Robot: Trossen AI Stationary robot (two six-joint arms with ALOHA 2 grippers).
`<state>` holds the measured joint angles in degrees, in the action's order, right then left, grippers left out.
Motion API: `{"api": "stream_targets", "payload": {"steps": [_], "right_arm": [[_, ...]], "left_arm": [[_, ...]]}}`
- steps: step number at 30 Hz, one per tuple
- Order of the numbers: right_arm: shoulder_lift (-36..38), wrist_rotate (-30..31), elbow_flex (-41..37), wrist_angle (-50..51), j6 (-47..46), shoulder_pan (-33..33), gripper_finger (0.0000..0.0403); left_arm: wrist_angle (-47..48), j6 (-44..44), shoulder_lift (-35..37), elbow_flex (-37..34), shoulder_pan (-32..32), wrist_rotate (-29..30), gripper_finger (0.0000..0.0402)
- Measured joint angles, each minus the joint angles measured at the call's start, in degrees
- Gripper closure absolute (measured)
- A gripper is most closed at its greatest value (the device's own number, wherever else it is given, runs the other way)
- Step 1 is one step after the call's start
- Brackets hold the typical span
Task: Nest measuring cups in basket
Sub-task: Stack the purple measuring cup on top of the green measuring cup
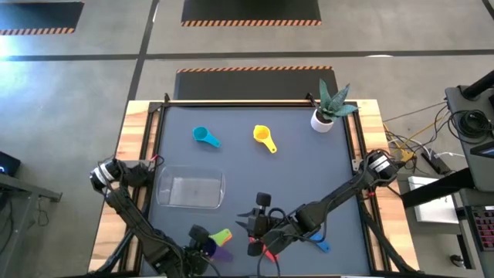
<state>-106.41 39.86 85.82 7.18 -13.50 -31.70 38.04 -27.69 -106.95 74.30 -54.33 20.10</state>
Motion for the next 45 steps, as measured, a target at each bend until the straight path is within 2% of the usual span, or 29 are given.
{"api": "stream_targets", "payload": {"steps": [4, 9, 11, 16, 20, 27, 30, 36, 45], "right_arm": [[0.0, -0.3, 0.0, 0.0, 0.0, 0.0, 0.0323], [-0.3, -8.2, -0.3, -0.2, 0.0, 0.6, 0.0323], [-1.2, -8.9, -0.5, -0.2, -0.2, 0.9, 0.0325], [-4.6, -11.8, -0.2, -0.2, -0.4, 2.4, 0.0352], [-8.2, -14.9, 0.5, -0.2, -0.5, 4.2, 0.0388], [-11.7, -17.8, 1.1, -0.6, -1.0, 7.8, 0.0394], [-12.2, -19.2, 1.2, -0.8, -1.6, 9.2, 0.0394], [-14.0, -27.6, 1.2, -4.7, -1.5, 10.7, 0.0394], [-16.4, -32.2, 1.2, -8.9, -1.5, 11.0, 0.0394]], "left_arm": [[0.4, -1.4, 0.4, 0.7, -0.1, 0.0, 0.022], [-0.1, -1.3, 0.9, 5.7, -0.3, 3.0, 0.0219], [-0.3, -0.5, 0.8, 7.7, -0.4, 4.0, 0.0221], [-2.3, 0.2, -1.1, 8.6, -0.4, 4.2, 0.0243], [-5.1, 0.0, -3.3, 8.5, -0.2, 2.8, 0.028], [-8.7, -0.8, -5.9, 8.6, 0.4, 1.3, 0.0392], [-8.6, -2.1, -7.7, 8.6, 1.2, 0.8, 0.0389], [-8.2, -4.3, -9.8, 8.5, 3.0, -0.1, 0.04], [-7.3, -5.9, -9.8, 8.5, 4.7, -0.1, 0.0401]]}}
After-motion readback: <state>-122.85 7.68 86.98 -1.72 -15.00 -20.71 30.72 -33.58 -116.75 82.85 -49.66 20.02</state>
